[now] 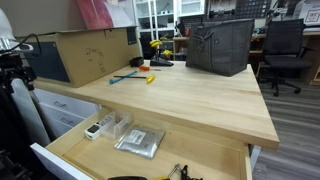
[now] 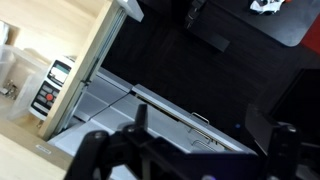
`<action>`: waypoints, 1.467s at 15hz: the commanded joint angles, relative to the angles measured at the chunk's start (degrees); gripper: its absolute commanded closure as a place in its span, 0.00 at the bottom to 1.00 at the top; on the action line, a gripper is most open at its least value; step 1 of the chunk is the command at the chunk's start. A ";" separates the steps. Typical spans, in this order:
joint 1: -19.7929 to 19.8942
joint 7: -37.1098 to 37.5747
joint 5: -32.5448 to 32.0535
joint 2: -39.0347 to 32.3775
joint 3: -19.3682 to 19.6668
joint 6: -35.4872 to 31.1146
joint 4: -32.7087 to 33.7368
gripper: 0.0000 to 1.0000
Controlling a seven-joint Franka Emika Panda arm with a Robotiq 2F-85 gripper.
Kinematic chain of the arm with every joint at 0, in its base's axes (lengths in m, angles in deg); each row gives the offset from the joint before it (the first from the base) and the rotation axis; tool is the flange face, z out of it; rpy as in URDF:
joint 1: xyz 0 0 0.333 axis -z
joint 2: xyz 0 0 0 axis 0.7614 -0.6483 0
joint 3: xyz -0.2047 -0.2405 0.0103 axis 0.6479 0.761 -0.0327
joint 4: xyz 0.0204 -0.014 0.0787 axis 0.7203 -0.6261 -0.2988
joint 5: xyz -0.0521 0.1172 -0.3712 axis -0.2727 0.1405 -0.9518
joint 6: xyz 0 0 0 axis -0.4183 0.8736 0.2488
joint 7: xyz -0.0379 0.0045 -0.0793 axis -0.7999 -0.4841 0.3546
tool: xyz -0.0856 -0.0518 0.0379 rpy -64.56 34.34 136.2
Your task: Open the top left drawer
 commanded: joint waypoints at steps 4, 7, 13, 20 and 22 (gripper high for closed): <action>-2.98 -0.80 -9.06 -12.08 -3.43 -3.46 6.85 0.00; -4.01 -1.54 -12.64 -16.41 -3.88 -3.81 9.50 0.00; -4.64 -2.63 -17.86 -22.96 -3.19 -1.29 14.86 0.00; -4.68 -1.41 -17.33 -22.91 -3.06 -3.21 13.76 0.00; -4.68 -1.41 -17.33 -22.91 -3.06 -3.21 13.76 0.00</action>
